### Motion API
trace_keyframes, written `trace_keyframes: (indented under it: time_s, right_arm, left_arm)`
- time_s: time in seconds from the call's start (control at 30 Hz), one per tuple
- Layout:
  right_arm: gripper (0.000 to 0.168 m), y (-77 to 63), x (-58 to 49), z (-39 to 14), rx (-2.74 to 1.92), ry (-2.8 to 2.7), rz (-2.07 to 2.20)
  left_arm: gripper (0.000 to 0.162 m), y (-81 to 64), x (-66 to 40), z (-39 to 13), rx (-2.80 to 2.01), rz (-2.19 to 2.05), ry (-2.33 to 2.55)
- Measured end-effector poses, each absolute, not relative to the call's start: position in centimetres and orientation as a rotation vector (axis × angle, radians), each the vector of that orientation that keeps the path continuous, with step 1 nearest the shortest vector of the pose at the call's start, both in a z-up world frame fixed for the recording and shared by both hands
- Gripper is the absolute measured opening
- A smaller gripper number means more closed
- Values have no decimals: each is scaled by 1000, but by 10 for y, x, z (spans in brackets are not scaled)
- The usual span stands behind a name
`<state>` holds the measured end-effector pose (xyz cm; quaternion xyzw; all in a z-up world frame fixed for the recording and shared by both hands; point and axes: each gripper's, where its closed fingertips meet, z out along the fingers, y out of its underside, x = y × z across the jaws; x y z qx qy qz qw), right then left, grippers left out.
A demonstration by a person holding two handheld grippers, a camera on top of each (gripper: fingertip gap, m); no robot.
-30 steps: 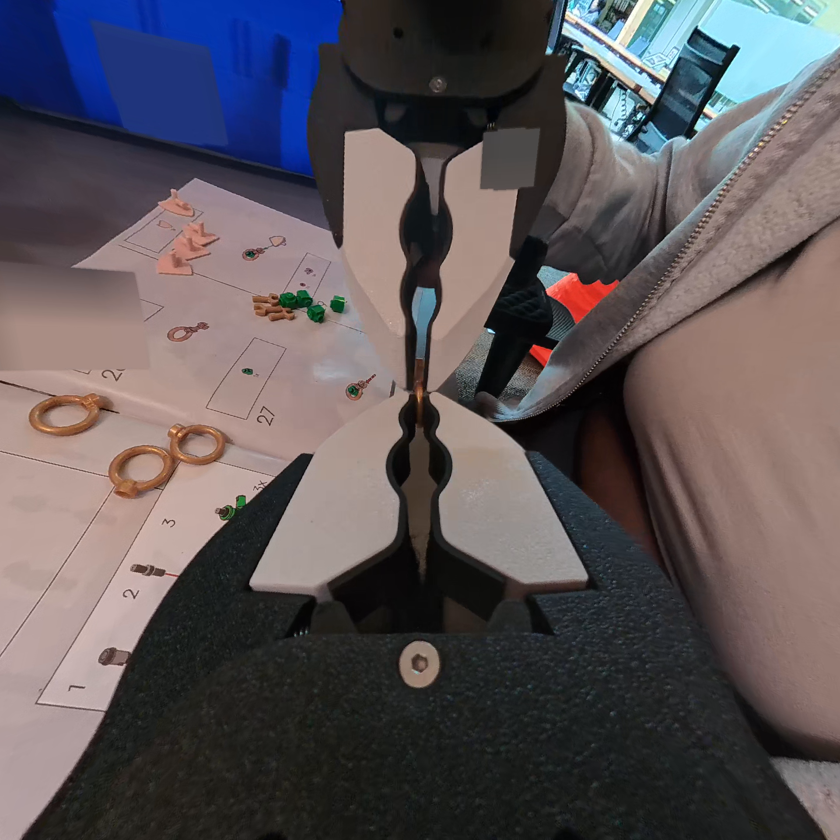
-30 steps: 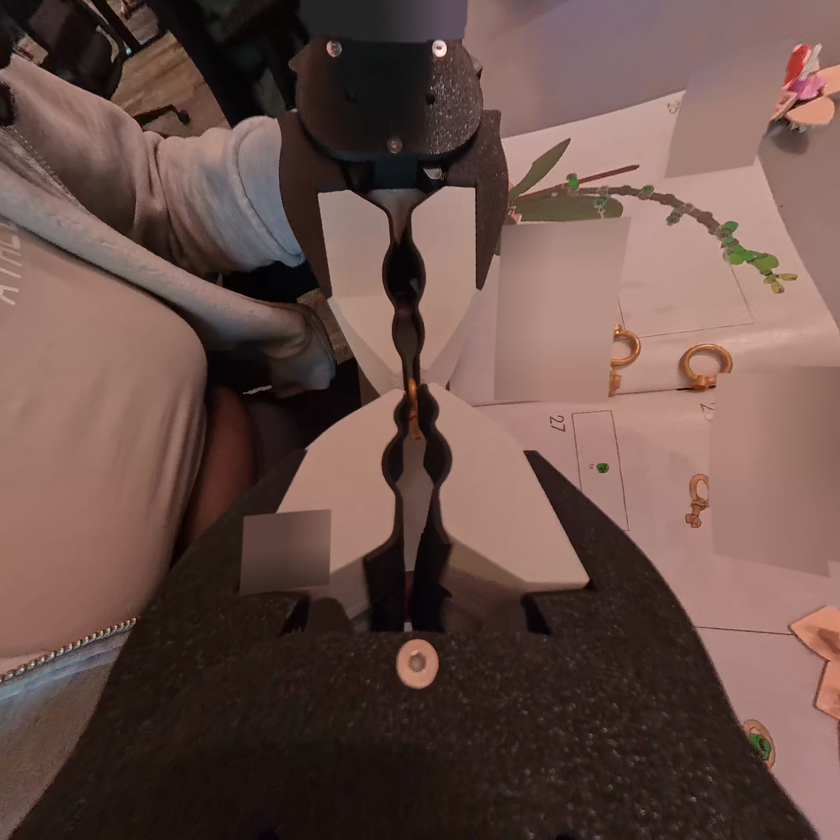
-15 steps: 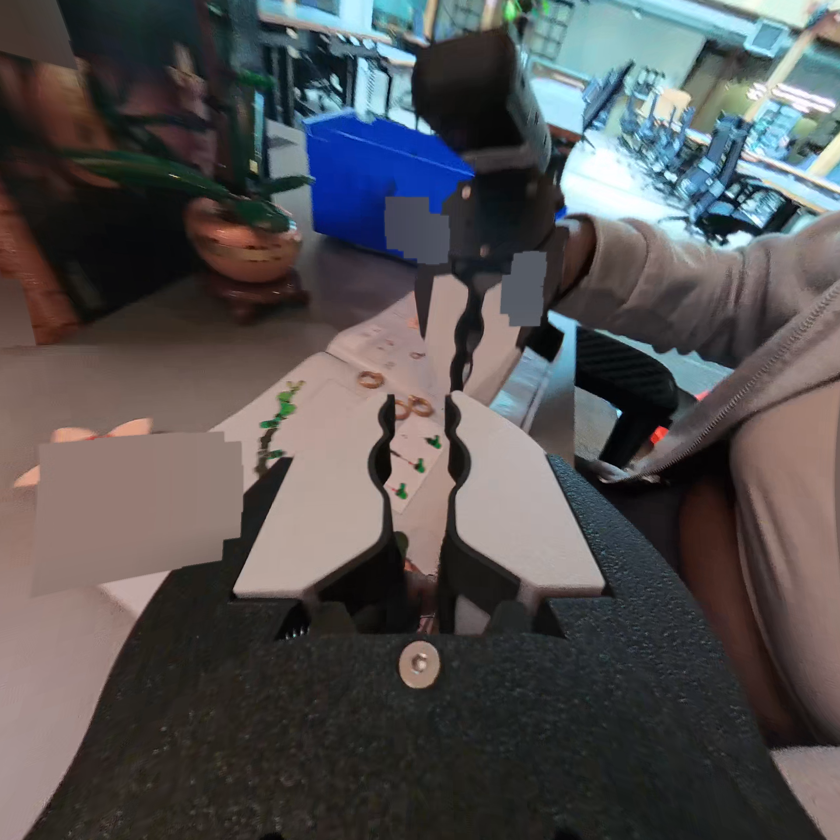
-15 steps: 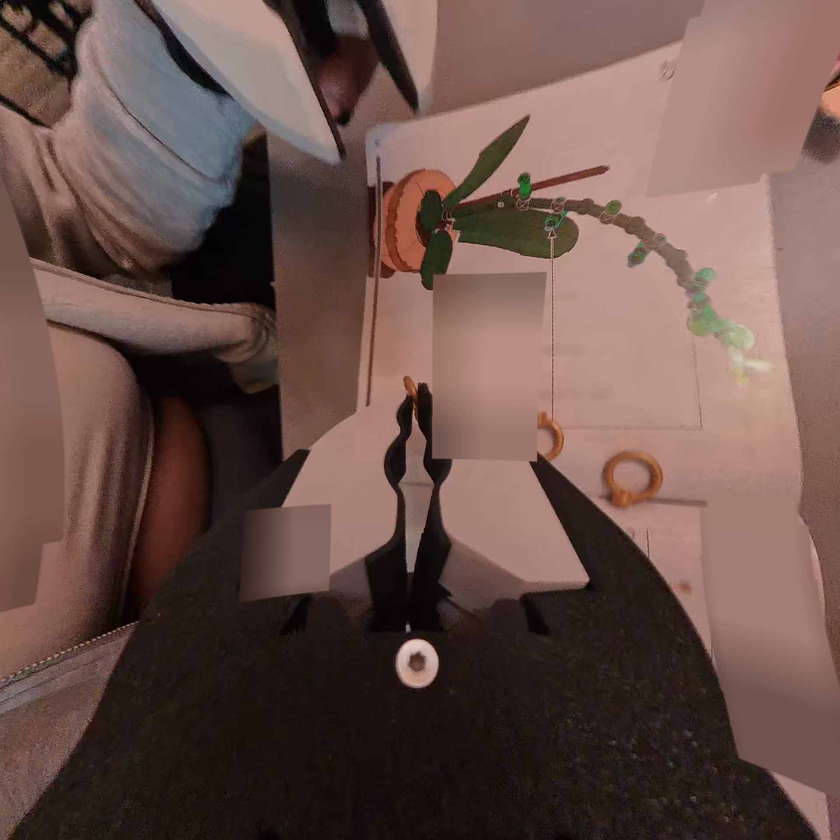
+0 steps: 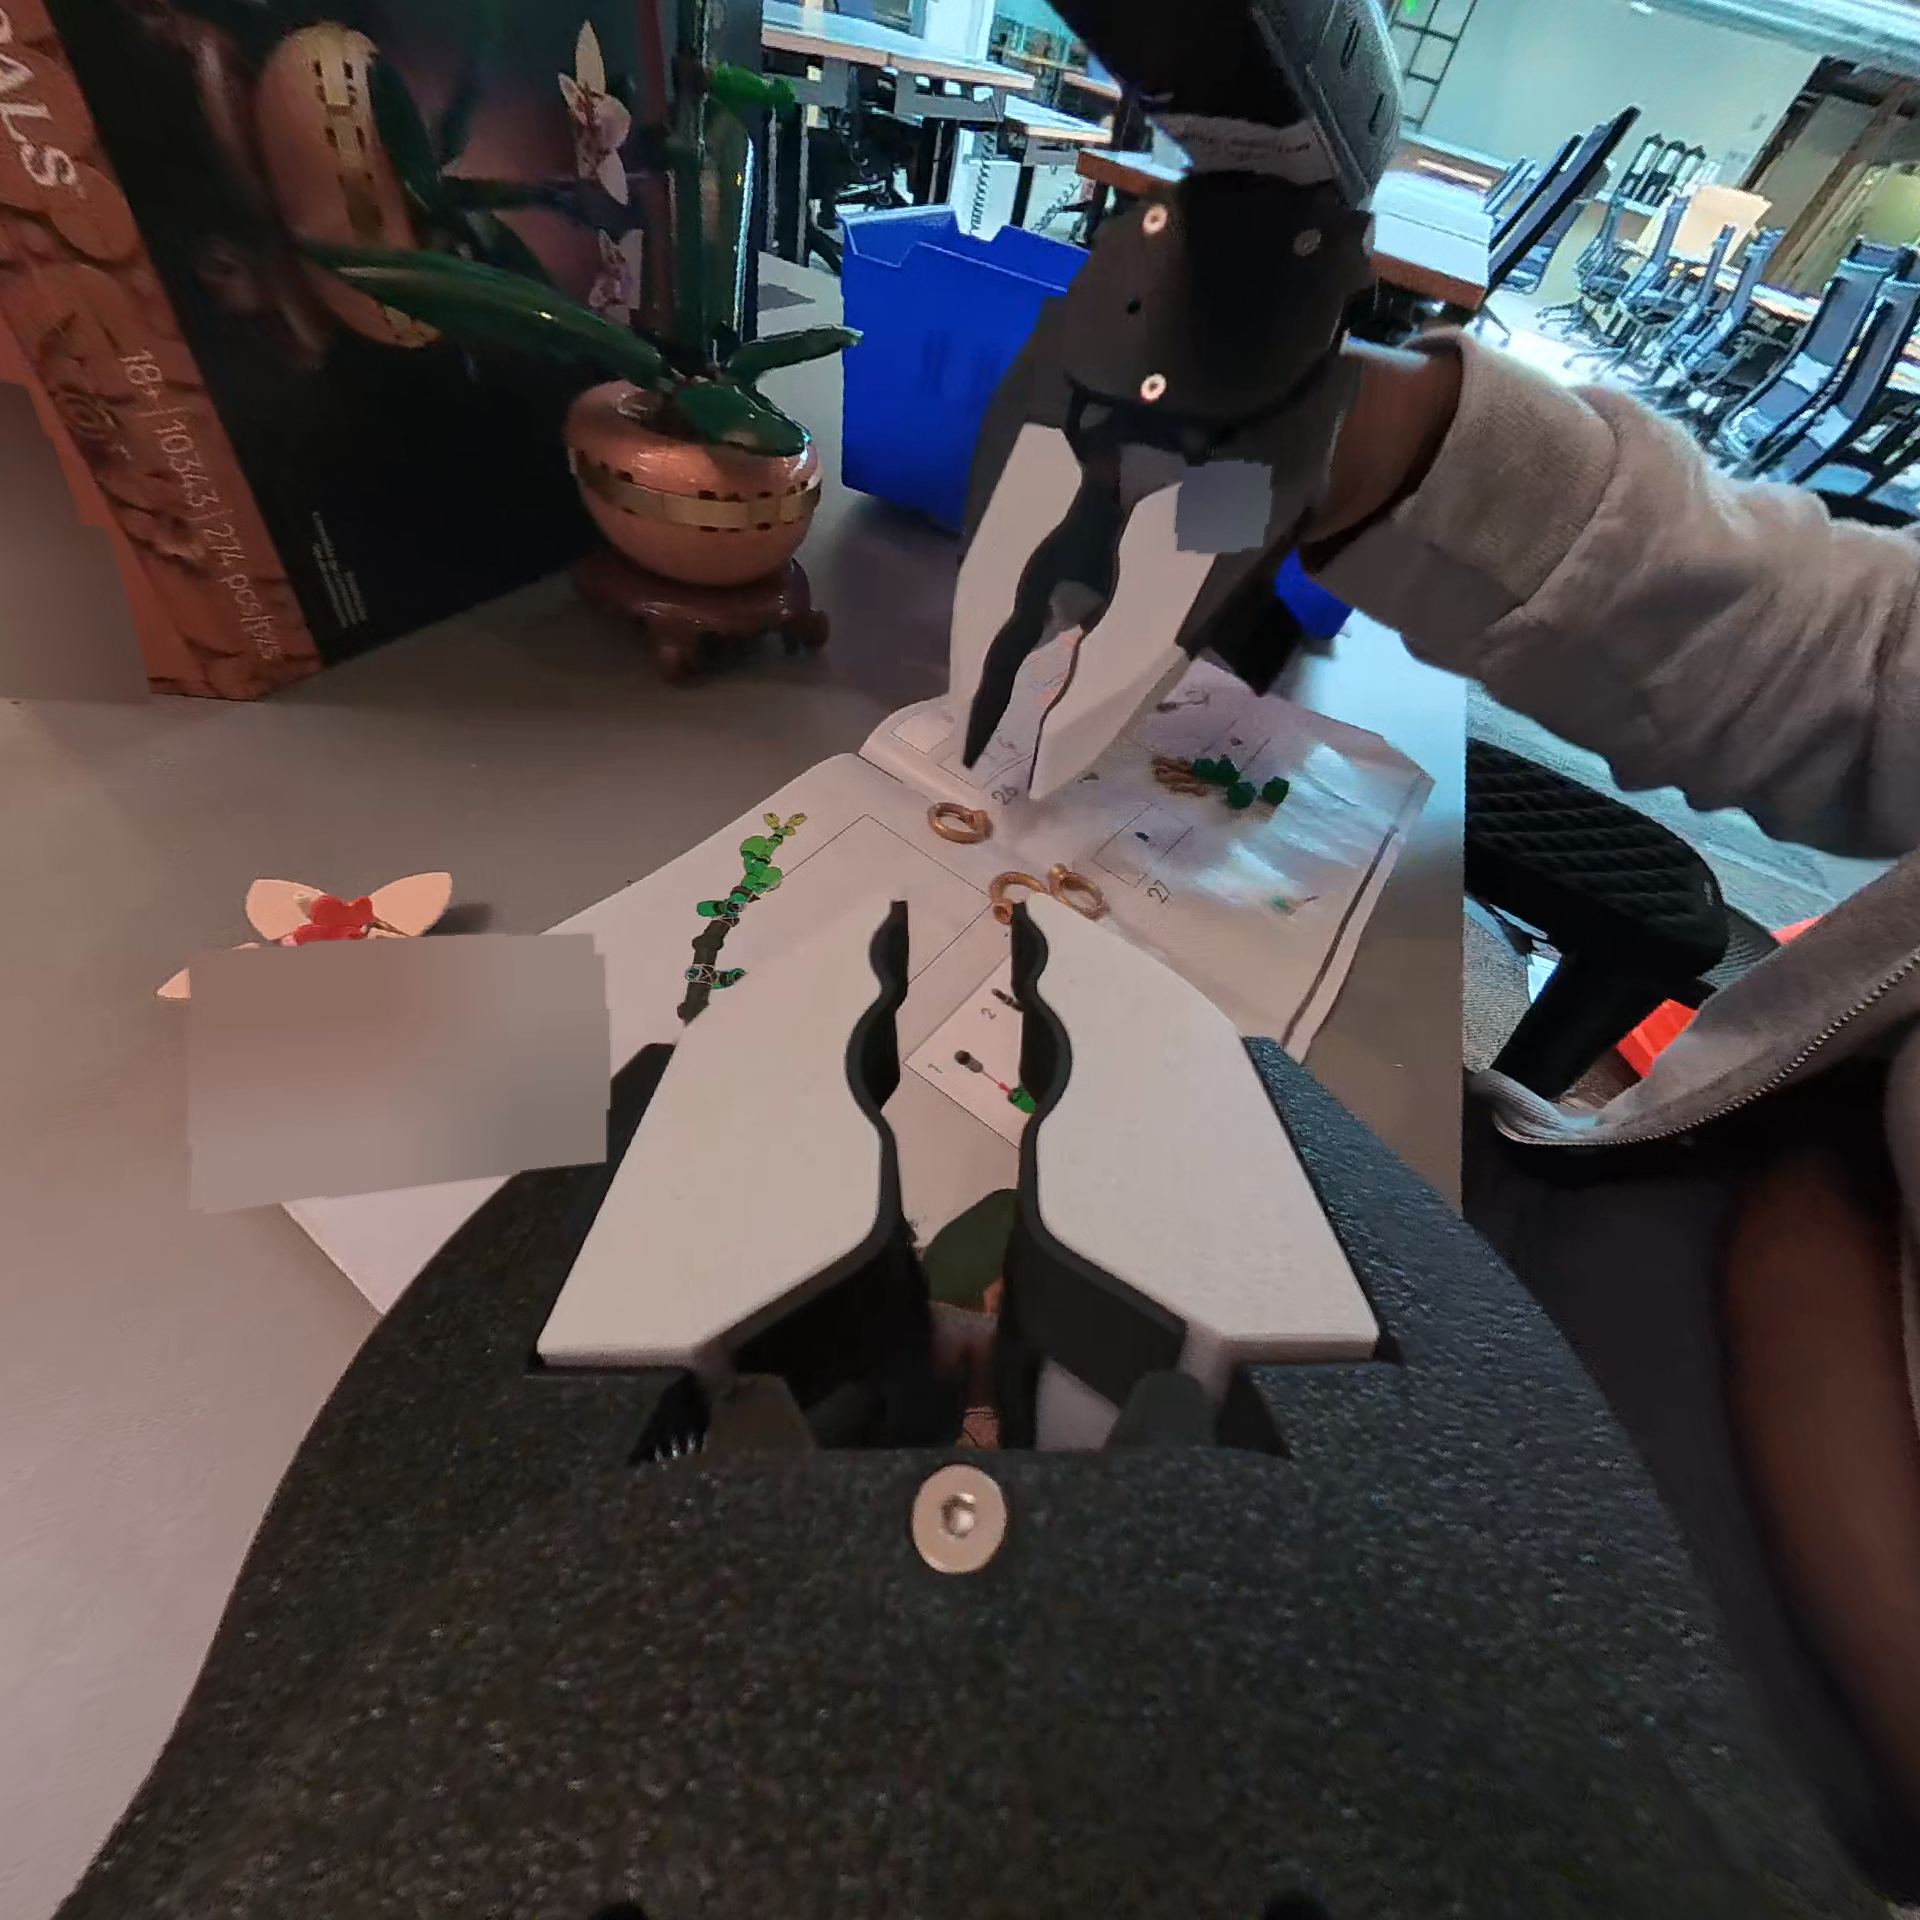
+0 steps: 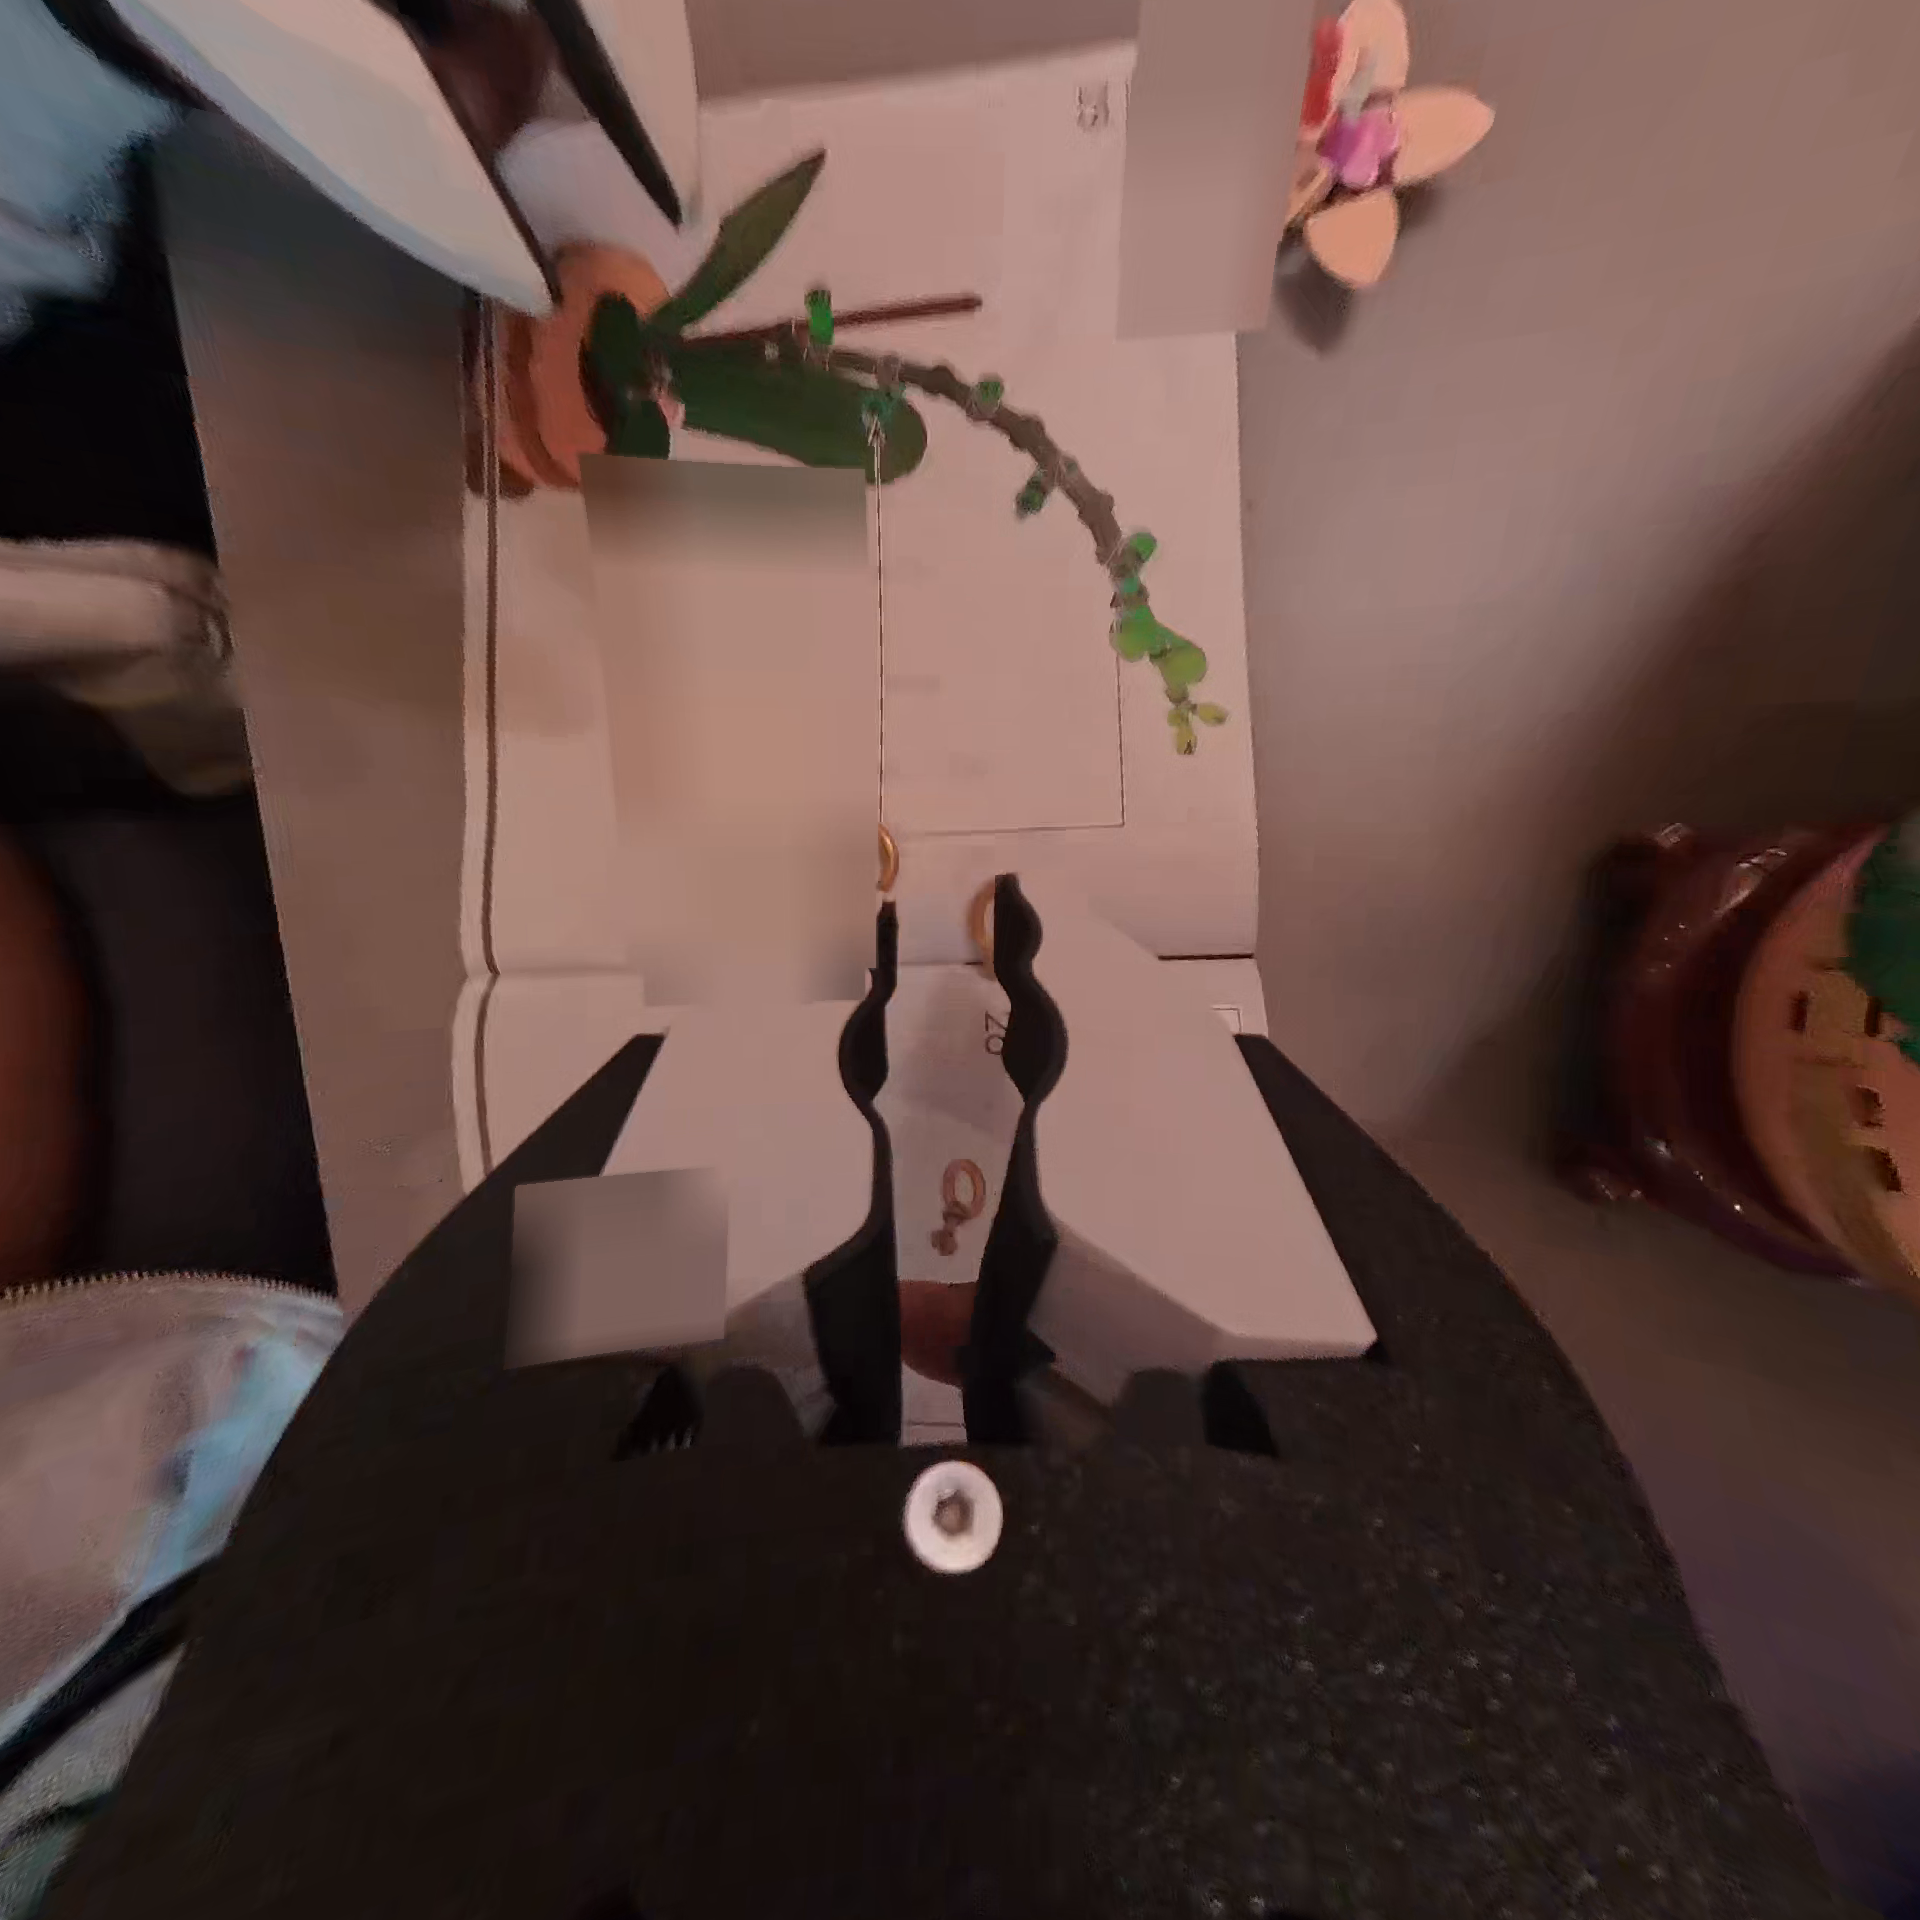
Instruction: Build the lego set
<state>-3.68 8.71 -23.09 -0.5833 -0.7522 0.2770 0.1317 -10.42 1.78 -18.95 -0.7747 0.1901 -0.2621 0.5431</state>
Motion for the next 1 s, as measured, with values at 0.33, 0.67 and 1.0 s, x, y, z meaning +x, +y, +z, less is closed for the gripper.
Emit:
trace_keyframes:
  time_s: [0.33,0.67,1.0]
  right_arm:
    - [3,73,-46,-258,-1604,-2433,697]
    - [2,71,-64,-205,-1564,-1807,1195]
    - [2,43,-70,-134,-1406,-986,1516]
  left_arm:
    - [18,20,-93,-201,-1875,-617,529]
    - [25,34,-92,-191,-1830,-506,419]
    - [15,35,-58,-138,-1490,-577,290]
